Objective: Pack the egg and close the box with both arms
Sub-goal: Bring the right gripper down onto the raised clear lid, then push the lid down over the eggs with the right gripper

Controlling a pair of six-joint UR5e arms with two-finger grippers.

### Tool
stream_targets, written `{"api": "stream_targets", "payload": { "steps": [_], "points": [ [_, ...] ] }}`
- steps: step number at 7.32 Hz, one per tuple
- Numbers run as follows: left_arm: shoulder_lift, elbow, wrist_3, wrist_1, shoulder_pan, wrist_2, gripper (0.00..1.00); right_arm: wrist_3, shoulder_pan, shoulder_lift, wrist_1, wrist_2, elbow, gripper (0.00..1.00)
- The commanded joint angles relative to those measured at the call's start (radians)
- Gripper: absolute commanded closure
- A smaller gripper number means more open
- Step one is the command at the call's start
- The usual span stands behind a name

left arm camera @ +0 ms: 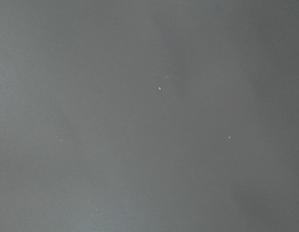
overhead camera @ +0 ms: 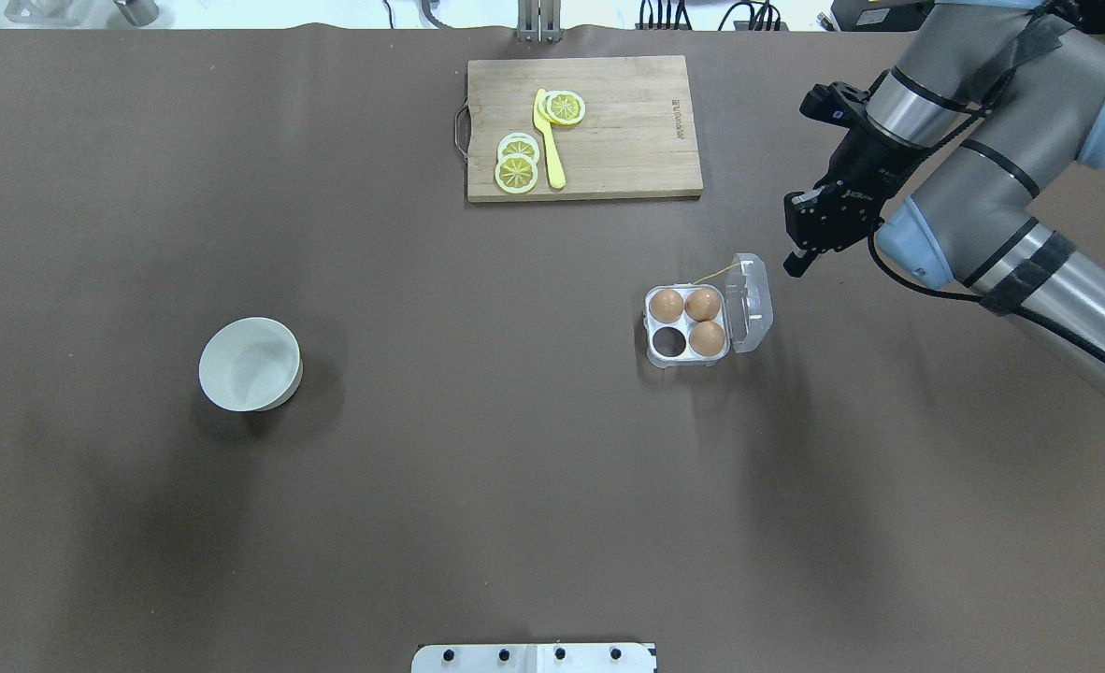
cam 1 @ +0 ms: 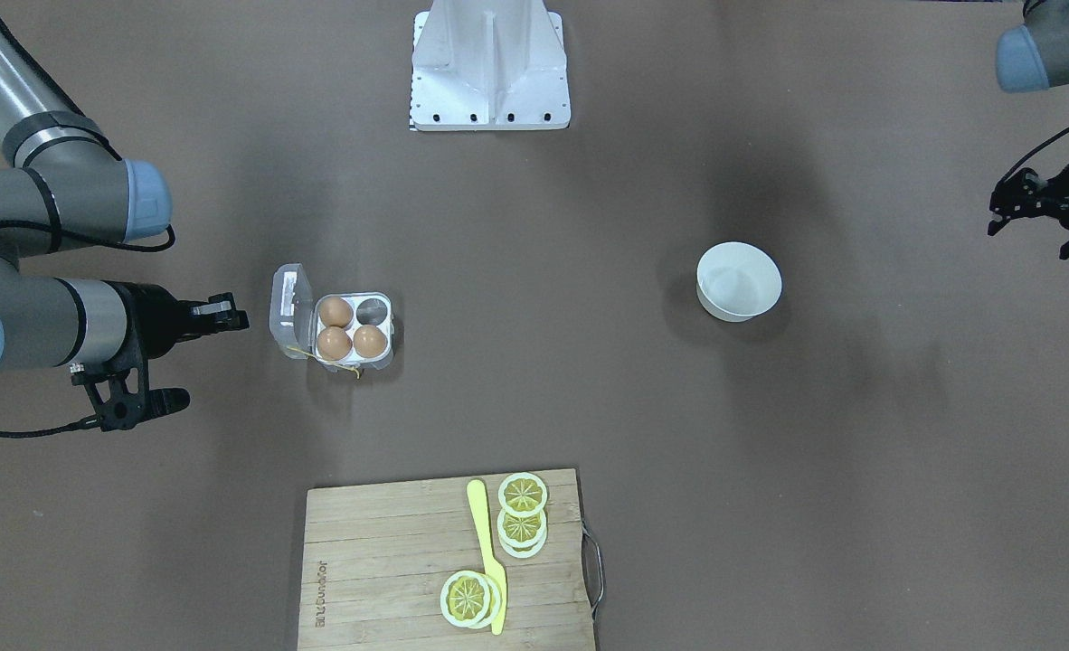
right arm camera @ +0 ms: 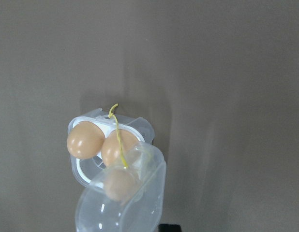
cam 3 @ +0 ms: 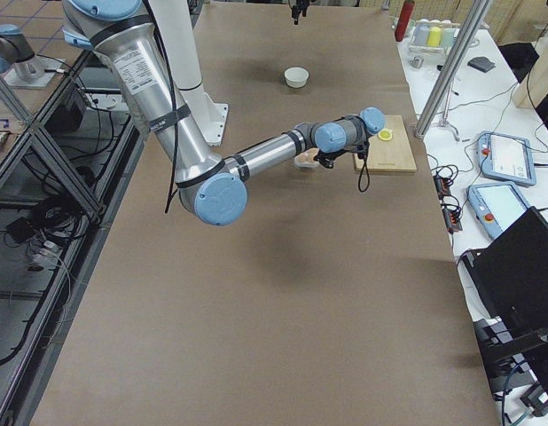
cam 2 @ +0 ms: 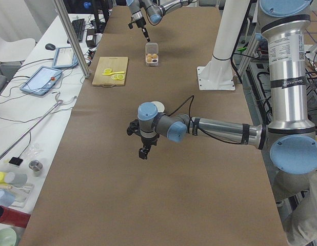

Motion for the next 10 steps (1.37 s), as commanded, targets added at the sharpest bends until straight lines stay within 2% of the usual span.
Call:
{"api": "stream_targets", "payload": {
  "steps": [1, 4, 10],
  "points": [
    [0.010, 0.000, 0.000, -0.016, -0.003, 0.000, 0.03, -0.001, -0.001, 0.051, 0.005, 0.023, -0.059, 1.00],
    [0.010, -0.005, 0.000, -0.016, -0.006, 0.000, 0.03, 0.003, -0.021, 0.090, 0.138, 0.040, -0.196, 1.00],
    [0.008, -0.002, 0.000, -0.016, -0.016, 0.000, 0.03, 0.103, -0.052, 0.166, 0.147, 0.078, -0.201, 1.00]
  ]
}}
